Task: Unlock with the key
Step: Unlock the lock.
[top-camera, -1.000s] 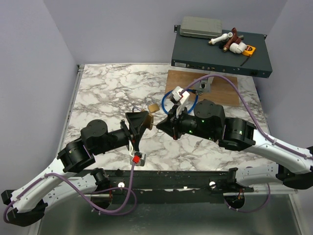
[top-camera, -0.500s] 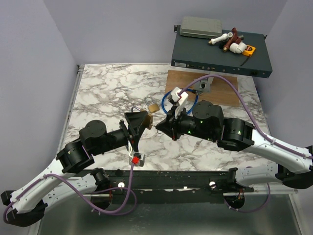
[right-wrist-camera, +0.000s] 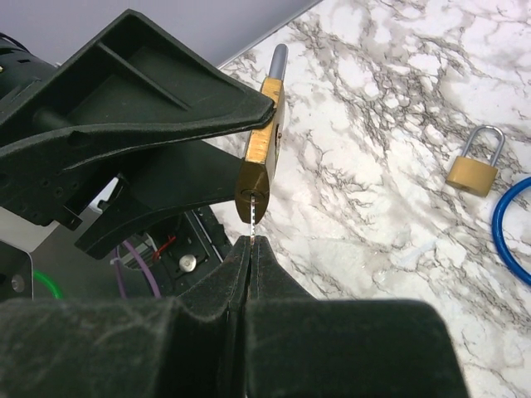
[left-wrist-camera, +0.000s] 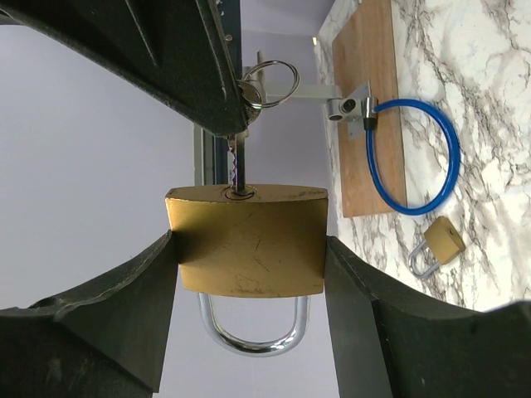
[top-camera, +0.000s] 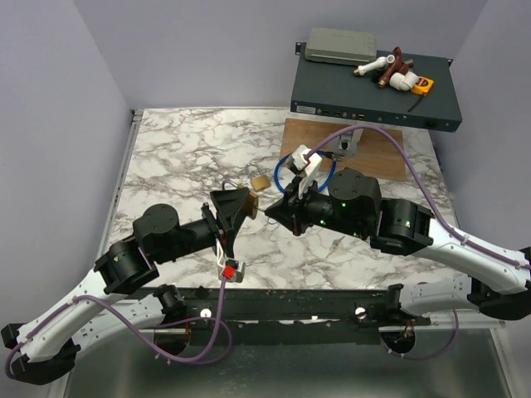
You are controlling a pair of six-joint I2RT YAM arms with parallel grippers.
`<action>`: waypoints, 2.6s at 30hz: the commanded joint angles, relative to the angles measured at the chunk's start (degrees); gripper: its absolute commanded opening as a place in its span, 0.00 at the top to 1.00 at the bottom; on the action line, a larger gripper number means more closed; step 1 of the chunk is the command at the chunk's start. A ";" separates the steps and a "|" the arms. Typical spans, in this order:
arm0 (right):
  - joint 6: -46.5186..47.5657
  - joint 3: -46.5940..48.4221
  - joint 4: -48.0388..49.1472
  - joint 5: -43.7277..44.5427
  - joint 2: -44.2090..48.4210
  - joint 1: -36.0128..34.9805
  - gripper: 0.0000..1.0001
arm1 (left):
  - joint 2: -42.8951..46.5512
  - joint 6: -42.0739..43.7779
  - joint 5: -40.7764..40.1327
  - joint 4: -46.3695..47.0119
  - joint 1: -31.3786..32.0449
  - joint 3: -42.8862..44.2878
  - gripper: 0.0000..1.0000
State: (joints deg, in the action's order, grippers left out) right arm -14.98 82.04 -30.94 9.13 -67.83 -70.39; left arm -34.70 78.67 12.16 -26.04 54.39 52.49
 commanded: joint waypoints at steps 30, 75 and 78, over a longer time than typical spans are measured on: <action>-0.32 3.63 1.58 0.89 -4.10 0.22 0.99 | 2.00 5.42 0.23 3.40 -0.43 0.43 1.00; -5.26 -8.84 15.78 7.01 1.16 0.25 0.36 | -1.38 -0.18 -4.15 3.38 0.58 4.09 1.00; -4.42 -7.95 16.72 5.79 -0.84 0.18 0.35 | -1.76 -0.26 -3.73 3.28 0.62 4.82 1.00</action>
State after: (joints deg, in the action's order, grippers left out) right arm -19.77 74.59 -16.36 14.96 -66.30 -70.26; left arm -36.71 78.74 7.11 -29.65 54.78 53.12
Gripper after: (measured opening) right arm 0.649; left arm 0.612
